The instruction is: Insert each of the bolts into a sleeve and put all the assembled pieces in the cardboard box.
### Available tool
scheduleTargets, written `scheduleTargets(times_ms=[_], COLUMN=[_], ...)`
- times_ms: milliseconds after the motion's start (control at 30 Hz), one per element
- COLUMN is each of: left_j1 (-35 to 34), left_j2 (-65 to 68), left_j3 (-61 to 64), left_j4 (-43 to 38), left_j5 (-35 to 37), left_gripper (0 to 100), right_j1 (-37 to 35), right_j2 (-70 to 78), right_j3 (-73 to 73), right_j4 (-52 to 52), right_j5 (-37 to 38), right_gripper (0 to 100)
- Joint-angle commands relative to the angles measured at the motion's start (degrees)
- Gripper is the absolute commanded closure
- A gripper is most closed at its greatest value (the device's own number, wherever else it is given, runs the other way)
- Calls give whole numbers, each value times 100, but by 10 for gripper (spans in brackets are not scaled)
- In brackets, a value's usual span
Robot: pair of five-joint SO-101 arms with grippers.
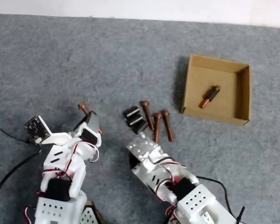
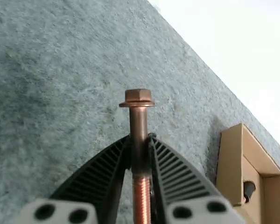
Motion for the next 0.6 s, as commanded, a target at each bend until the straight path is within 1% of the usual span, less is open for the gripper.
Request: scheduleTargets(times_ms=[0,133,233,333,567], left_j1=[-101,-84,-84,-84,-92], left_j2=[-101,-101,-101,-101,-101], left_j3=[-119,-101,-101,-101,-92], left_j4=[-70,-70,-70,-70,-70], left_j5=[26,26,26,26,9], left_gripper=[996,996,996,996,996], right_j1=[330,347,347,347,374], right_j2=[-84,4,620,1719,4611], right_j3=[-541,-681,-734,-1121,-2431], right_j4=[541,549,549,347,330], right_j5=[18,18,18,18,18], right_gripper=[994,994,994,994,994])
